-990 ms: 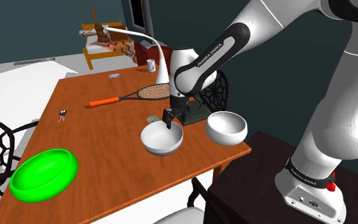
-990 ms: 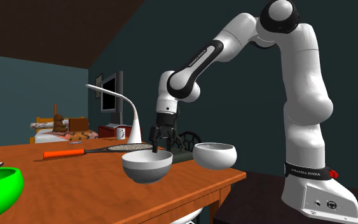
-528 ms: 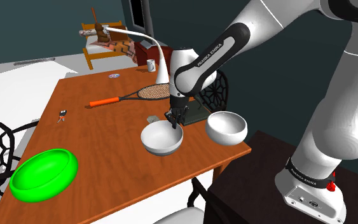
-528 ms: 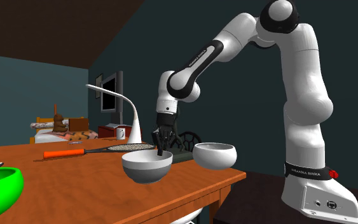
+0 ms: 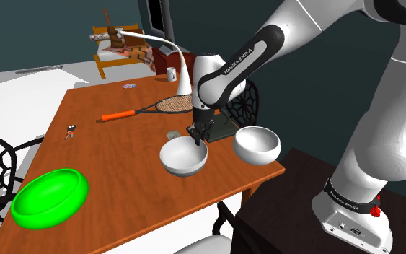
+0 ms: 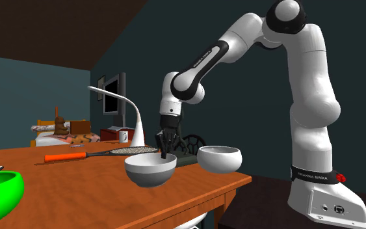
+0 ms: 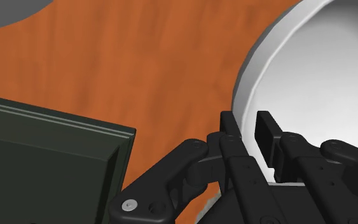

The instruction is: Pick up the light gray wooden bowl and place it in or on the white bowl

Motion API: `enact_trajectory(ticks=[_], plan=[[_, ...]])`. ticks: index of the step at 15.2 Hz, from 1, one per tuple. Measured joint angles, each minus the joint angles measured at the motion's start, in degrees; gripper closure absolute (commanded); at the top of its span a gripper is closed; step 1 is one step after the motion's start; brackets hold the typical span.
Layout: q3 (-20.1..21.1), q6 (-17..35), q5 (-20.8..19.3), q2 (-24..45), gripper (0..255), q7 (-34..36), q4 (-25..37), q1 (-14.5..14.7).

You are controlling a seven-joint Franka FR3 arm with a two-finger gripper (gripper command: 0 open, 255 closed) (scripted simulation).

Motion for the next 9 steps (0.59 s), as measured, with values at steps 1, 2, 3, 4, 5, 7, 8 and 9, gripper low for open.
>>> enact_trajectory(ticks=[1, 2, 3, 4, 5, 7, 8, 9], plan=[[0.00, -0.50, 0.03, -0.35, 255, 0.02, 0.14, -0.01], [0.01, -1.09, 0.03, -0.70, 255, 0.10, 0.39, 0.00], [-0.01, -1.80, 0.10, -1.31, 255, 0.06, 0.48, -0.04], [0.04, -2.54, 0.13, -1.89, 255, 0.20, 0.67, 0.00], [0.00, -3.46, 0.16, -2.48, 255, 0.18, 1.00, -0.05], [0.02, -5.00, 0.19, -3.43, 255, 0.38, 1.62, -0.03], [-0.02, -5.82, 0.21, -3.89, 255, 0.37, 1.98, -0.07], [-0.06, -6.43, 0.25, -4.33, 255, 0.31, 2.14, -0.12]])
